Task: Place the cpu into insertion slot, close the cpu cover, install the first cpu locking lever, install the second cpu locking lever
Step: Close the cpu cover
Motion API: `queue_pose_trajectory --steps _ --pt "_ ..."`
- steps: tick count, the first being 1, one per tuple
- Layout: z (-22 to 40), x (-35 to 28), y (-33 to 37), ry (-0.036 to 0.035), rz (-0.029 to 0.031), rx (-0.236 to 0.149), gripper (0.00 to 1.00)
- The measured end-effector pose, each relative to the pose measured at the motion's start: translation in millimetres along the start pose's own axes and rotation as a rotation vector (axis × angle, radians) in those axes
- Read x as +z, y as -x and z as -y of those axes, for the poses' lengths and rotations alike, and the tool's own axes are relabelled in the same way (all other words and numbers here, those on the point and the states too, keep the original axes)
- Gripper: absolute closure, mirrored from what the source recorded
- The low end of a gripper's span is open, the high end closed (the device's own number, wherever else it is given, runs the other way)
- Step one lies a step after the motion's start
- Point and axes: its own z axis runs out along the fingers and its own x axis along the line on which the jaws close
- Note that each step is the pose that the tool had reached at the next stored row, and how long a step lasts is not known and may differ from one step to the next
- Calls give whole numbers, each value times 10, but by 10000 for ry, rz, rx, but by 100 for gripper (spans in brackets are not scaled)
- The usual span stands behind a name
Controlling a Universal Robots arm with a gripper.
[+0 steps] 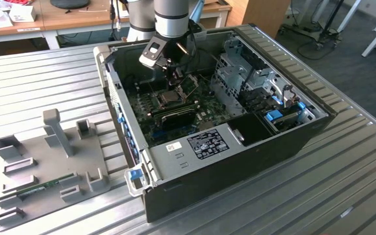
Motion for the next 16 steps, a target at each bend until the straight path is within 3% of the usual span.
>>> queue_pose_trajectory --steps 16 --pt "-1 -22 1 -1 1 0 90"
